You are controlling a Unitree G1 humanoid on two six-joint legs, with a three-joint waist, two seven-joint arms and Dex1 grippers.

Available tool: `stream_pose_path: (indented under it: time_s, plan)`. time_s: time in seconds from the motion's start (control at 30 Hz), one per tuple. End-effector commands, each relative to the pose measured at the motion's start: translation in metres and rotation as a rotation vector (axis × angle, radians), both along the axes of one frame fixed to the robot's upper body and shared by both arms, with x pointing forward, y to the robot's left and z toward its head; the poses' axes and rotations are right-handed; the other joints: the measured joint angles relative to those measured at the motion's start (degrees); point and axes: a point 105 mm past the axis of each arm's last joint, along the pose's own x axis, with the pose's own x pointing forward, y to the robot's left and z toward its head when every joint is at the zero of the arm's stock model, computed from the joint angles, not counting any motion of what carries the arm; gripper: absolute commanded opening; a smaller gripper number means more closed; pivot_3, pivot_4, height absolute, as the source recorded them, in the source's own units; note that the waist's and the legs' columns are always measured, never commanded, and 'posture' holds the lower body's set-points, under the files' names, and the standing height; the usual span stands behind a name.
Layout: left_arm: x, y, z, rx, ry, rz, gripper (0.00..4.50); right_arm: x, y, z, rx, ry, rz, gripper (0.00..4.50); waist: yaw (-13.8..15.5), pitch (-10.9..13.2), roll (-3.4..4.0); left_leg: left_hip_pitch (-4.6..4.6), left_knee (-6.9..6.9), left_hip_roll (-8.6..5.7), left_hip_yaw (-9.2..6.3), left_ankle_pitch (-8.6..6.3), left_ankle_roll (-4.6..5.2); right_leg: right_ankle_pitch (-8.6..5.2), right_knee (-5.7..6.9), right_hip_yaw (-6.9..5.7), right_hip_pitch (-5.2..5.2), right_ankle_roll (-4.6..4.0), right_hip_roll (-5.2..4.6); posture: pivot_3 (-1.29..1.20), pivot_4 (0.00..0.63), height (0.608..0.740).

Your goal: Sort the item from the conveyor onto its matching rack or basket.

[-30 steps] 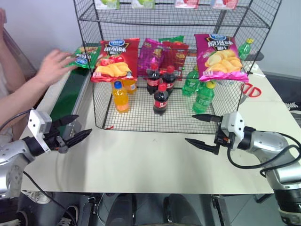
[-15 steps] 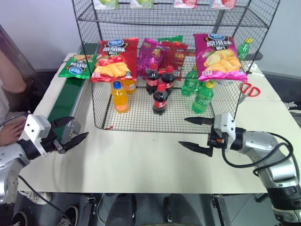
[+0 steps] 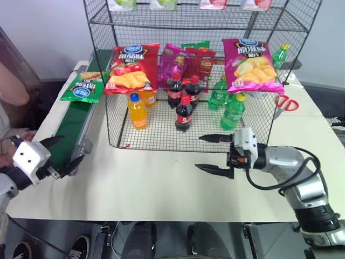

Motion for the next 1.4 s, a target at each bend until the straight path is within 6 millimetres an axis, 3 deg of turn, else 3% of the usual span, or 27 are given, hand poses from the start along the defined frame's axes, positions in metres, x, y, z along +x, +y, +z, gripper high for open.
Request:
stream_pose_path:
  time_s: [0.03, 0.3, 0.57, 1.4]
  plan:
    - [-0.005, 0.014, 0.014, 0.139, -0.081, 0.034, 4.5, 0.001, 0.005, 0.009, 0.012, -0.058, 0.021, 4.48, 0.0, 0.0, 0.0, 0.0, -0.01, 0.0, 0.0, 0.0, 0.0, 0.0, 0.0, 0.01, -0.01, 0.0, 0.0, 0.0, 0.15, 0.739]
    - [-0.011, 0.037, 0.013, 0.455, -0.149, 0.09, 4.5, 0.001, 0.015, 0.013, 0.018, -0.081, 0.064, 4.48, 0.0, 0.0, -0.01, 0.0, -0.03, -0.01, 0.02, 0.0, 0.0, 0.0, 0.0, -0.01, -0.03, 0.0, -0.02, 0.0, 0.15, 0.739]
    - [-0.017, 0.049, 0.008, 0.563, -0.162, 0.119, 4.5, 0.003, 0.015, 0.011, 0.016, -0.081, 0.071, 4.48, -0.1, 0.0, -0.02, 0.0, -0.05, 0.0, 0.02, 0.0, 0.0, 0.0, 0.0, -0.02, -0.04, 0.0, -0.03, 0.0, 0.15, 0.739]
    - [-0.007, 0.047, -0.002, 0.622, -0.171, 0.091, 4.5, 0.002, 0.016, 0.005, 0.003, -0.108, 0.056, 4.48, -0.1, 0.0, -0.03, 0.0, -0.06, 0.0, 0.04, 0.0, 0.01, 0.0, 0.02, -0.04, -0.05, 0.0, -0.04, 0.0, 0.15, 0.739]
